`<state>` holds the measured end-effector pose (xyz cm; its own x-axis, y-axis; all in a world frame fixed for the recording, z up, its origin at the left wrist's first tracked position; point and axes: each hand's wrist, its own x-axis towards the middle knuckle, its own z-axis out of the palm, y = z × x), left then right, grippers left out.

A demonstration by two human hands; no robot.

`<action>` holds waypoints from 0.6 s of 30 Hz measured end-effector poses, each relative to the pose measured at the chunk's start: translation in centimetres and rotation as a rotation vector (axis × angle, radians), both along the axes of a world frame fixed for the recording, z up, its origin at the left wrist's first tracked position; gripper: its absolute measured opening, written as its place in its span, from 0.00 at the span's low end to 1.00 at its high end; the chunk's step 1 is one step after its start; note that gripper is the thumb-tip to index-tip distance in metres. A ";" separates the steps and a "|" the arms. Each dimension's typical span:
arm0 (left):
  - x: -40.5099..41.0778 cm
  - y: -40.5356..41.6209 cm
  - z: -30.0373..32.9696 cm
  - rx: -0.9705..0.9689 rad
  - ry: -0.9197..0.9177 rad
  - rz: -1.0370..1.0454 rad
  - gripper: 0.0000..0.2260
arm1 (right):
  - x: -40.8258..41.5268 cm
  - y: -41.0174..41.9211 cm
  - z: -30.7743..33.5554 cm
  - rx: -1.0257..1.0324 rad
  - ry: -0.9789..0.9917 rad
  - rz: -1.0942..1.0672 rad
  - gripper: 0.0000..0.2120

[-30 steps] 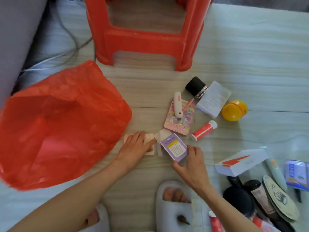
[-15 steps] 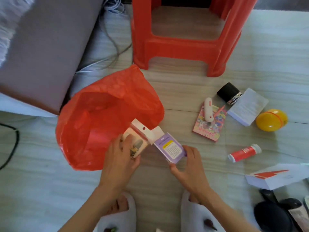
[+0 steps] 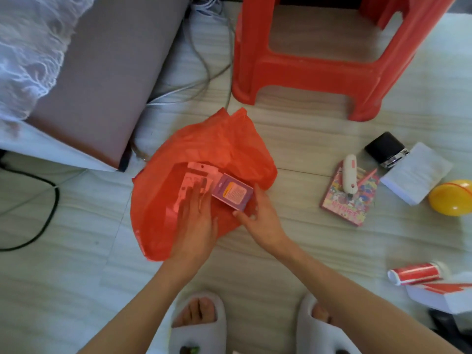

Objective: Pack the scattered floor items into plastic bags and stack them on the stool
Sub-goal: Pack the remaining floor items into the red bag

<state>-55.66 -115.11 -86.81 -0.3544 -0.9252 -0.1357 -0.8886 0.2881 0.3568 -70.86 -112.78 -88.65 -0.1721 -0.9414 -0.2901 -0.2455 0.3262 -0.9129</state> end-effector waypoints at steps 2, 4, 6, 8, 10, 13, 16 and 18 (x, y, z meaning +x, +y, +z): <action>0.0 1.2 -0.3 0.019 0.007 -0.043 0.30 | -0.4 1.3 0.0 0.041 0.004 -0.002 0.32; -0.4 2.2 -0.1 0.050 0.030 -0.110 0.29 | -1.7 3.2 0.1 0.108 0.111 -0.013 0.29; -1.1 3.3 -0.2 0.078 0.038 -0.193 0.28 | -3.8 5.6 0.2 0.135 0.265 -0.002 0.27; -2.1 4.6 -0.3 0.105 0.035 -0.274 0.26 | -6.2 8.0 0.3 0.153 0.397 0.005 0.26; -3.7 5.7 -0.4 0.127 0.036 -0.342 0.23 | -8.7 10.2 0.4 0.219 0.484 -0.065 0.25; -7.5 6.2 -0.6 0.149 0.030 -0.432 0.24 | -12.2 12.1 0.4 0.280 0.568 -0.239 0.23; -12.5 5.7 -0.3 0.191 0.042 -0.506 0.28 | -15.2 12.2 0.3 0.298 0.614 -0.330 0.22; -15.5 4.5 -1.0 0.222 0.050 -0.533 0.29 | -17.3 11.5 0.2 0.288 0.633 -0.342 0.22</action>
<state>-71.18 -110.56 -87.78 -0.7747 -0.5682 -0.2773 -0.6217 0.6048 0.4976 -88.12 -101.28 -88.50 -0.6540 -0.7085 -0.2649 -0.5352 0.6809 -0.4999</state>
